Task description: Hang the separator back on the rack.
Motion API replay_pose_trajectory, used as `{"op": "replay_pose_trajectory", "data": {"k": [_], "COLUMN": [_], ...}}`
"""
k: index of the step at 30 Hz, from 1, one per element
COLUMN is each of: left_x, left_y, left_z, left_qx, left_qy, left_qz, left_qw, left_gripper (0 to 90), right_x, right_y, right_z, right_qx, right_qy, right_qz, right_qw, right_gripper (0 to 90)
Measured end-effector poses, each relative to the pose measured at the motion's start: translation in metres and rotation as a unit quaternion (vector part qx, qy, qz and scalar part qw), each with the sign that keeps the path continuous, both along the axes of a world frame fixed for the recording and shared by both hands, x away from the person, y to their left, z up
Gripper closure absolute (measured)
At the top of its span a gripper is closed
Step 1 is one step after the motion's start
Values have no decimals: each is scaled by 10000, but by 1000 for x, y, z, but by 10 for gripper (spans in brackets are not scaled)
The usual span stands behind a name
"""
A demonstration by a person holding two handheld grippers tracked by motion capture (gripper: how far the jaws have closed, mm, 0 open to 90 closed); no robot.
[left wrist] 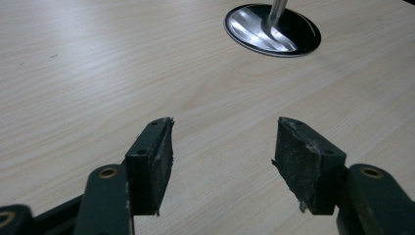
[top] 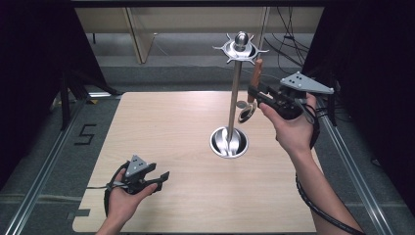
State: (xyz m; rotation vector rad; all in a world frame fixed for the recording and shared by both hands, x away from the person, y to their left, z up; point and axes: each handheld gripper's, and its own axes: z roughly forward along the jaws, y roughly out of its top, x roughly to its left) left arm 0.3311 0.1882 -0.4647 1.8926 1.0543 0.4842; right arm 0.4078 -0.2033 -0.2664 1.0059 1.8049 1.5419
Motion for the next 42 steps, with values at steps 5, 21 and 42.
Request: {"op": "replay_pose_trajectory", "data": {"k": [5, 21, 42], "left_x": [0, 0, 0], "left_y": [0, 0, 0], "left_z": [0, 1, 1], "left_qx": [12, 14, 17], "left_qy": [1, 2, -7], "left_qz": [-7, 17, 6], "left_qw": [10000, 10000, 10000], "left_gripper": [386, 386, 386], "right_x": [1, 5, 13], "right_y": [1, 6, 11], "right_z": [0, -1, -3], "right_qx": [39, 19, -54], "right_qy": [18, 54, 46], "right_qz": [-11, -34, -98], "right_qw": [10000, 10000, 9999], "right_gripper": [684, 684, 683]}}
